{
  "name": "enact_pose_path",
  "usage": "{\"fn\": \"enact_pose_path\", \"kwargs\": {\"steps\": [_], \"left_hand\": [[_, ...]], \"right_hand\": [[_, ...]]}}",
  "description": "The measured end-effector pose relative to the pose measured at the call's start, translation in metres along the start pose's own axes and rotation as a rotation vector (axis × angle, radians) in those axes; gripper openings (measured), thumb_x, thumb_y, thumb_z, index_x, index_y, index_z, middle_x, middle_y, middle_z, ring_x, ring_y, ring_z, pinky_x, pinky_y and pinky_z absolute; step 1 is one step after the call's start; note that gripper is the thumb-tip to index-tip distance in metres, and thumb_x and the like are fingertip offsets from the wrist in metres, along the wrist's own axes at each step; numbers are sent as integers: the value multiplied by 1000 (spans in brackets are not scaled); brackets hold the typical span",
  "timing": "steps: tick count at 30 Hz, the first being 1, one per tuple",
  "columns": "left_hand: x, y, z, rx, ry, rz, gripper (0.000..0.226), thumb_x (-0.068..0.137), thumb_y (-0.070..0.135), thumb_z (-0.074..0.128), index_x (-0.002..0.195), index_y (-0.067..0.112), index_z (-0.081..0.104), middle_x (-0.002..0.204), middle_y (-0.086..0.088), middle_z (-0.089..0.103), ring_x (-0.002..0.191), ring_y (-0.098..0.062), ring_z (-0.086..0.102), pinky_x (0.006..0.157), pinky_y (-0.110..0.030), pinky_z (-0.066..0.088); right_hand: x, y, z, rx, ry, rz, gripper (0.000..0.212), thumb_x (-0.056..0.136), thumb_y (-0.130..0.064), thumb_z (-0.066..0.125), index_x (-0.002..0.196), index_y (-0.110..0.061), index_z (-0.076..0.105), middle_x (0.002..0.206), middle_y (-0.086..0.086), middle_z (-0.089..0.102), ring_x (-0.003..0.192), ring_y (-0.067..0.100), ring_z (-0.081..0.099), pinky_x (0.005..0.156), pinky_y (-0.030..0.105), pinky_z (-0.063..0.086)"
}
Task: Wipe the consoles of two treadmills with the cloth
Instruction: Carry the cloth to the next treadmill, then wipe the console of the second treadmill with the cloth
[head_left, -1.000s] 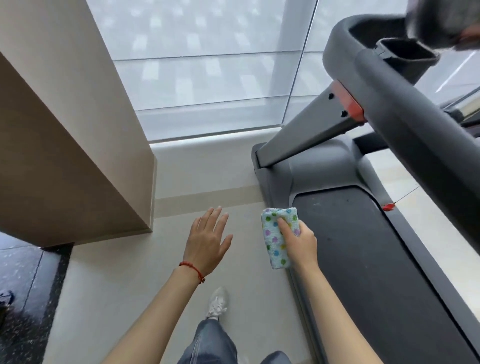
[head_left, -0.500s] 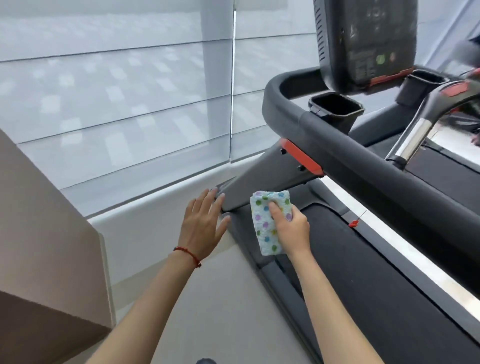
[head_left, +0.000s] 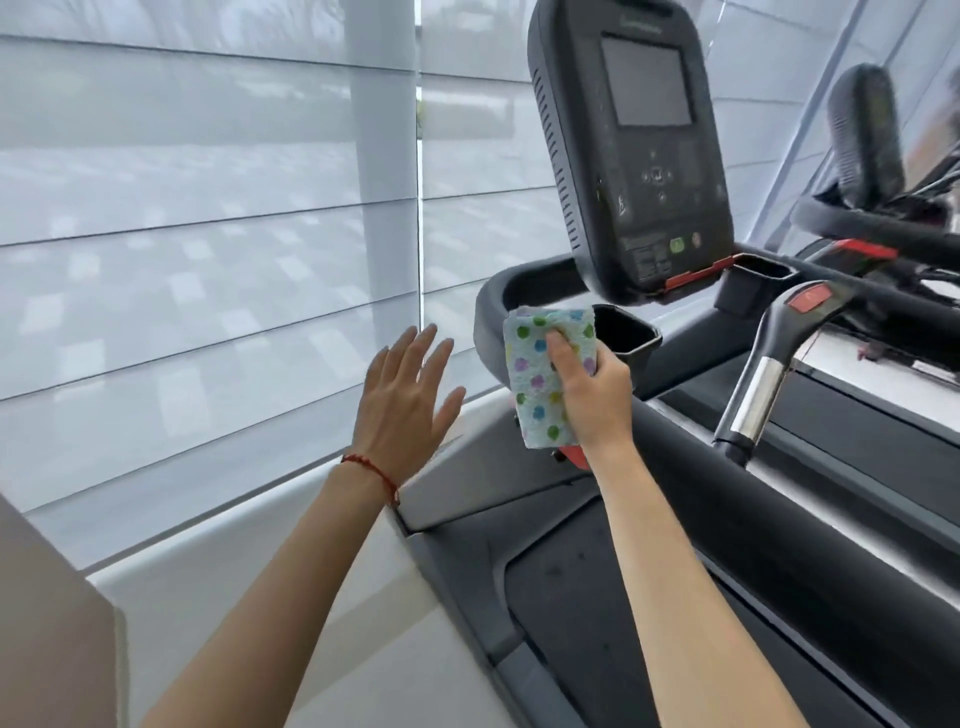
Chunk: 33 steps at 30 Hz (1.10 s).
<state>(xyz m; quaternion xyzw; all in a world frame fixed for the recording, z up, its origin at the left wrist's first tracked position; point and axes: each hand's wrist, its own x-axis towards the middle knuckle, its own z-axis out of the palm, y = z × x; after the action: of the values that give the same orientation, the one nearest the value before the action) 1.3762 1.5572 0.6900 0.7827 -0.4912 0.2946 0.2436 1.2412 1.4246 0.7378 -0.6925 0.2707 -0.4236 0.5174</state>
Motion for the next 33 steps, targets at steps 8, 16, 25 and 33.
{"fn": "enact_pose_path", "kwargs": {"steps": [8, 16, 25, 33], "left_hand": [[90, 17, 12, 12, 104, 30, 52, 91, 37, 38, 128, 3, 53, 135, -18, 50, 126, -36, 41, 99, -52, 39], [173, 43, 39, 45, 196, 73, 51, 91, 36, 40, 127, 3, 53, 134, -18, 50, 127, -34, 39, 99, -52, 39], [256, 32, 66, 85, 242, 135, 49, 90, 36, 40, 126, 4, 54, 135, -16, 49, 128, -33, 41, 101, -50, 38], [331, 0, 97, 68, 253, 230, 51, 92, 37, 38, 127, 4, 53, 135, -17, 50, 128, -34, 41, 101, -53, 39]], "right_hand": [[95, -28, -32, -18, 44, -126, 29, 84, -40, 62, 87, -11, 60, 79, -3, 63, 72, 10, 60, 59, 16, 51], [186, -39, -70, -31, 62, -218, 29, 83, -41, 63, 84, -12, 61, 78, -2, 65, 74, 12, 62, 64, 21, 52], [276, -35, -87, -72, 125, -281, 24, 83, -44, 62, 80, -20, 61, 76, -7, 66, 75, 13, 65, 66, 23, 52], [339, -42, -79, -66, 202, -315, 23, 84, -43, 61, 74, -23, 57, 72, -7, 64, 67, 8, 62, 57, 21, 45]]}}
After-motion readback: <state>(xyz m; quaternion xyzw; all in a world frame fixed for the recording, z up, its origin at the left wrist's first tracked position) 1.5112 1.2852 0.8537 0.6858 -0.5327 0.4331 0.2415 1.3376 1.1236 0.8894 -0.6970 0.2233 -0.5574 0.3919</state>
